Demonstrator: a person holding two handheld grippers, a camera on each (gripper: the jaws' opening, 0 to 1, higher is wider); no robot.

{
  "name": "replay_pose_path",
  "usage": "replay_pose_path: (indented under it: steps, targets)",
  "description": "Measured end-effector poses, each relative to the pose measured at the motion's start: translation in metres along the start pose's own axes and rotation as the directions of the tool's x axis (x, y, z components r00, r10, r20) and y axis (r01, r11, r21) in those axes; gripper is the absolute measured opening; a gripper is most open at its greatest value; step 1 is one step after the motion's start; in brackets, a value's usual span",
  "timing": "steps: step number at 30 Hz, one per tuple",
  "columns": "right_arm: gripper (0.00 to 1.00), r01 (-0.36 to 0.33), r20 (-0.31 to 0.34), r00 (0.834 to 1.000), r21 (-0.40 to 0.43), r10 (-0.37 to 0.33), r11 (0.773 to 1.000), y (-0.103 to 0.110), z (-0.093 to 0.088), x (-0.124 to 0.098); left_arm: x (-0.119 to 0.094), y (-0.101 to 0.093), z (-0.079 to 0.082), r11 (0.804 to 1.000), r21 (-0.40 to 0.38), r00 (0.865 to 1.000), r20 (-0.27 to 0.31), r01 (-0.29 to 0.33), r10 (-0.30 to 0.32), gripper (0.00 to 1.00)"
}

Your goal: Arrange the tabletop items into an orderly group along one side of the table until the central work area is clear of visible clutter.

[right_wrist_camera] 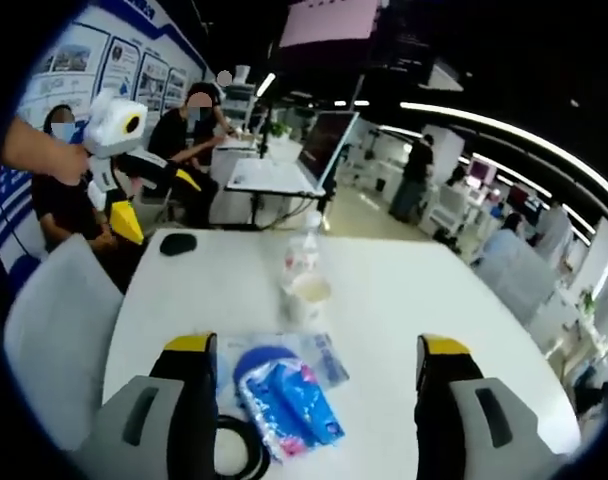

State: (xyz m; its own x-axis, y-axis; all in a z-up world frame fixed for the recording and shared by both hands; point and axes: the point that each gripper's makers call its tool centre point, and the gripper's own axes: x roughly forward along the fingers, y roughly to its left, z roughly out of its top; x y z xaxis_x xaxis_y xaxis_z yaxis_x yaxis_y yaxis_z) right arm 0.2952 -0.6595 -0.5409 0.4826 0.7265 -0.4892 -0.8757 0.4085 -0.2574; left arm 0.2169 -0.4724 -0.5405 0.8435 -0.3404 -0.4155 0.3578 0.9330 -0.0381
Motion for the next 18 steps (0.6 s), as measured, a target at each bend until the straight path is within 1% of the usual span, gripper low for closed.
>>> replay_pose_path:
  steps: [3,8,12,18]
  targets:
    - [0.69,0.011,-0.01,1.0,0.001,-0.011,1.0,-0.007,-0.007,-0.007,0.002,-0.004,0.003,1.0,0.027,1.0,-0.006,-0.004,0.004,0.85]
    - [0.59,0.05,0.011,0.999,0.021,-0.05,0.999,-0.016,-0.01,-0.019,0.003,-0.013,0.01,0.998,0.063,1.0,0.004,-0.002,0.002,0.82]
    - [0.57,0.063,0.01,0.998,0.03,-0.064,0.998,-0.015,-0.015,-0.023,0.005,-0.017,0.008,0.997,0.08,1.0,-0.008,0.012,-0.012,0.81]
    - [0.56,0.078,0.0,0.997,0.053,-0.078,0.996,-0.012,-0.025,-0.028,0.011,-0.024,0.01,0.994,0.102,0.999,-0.011,0.037,-0.036,0.75]
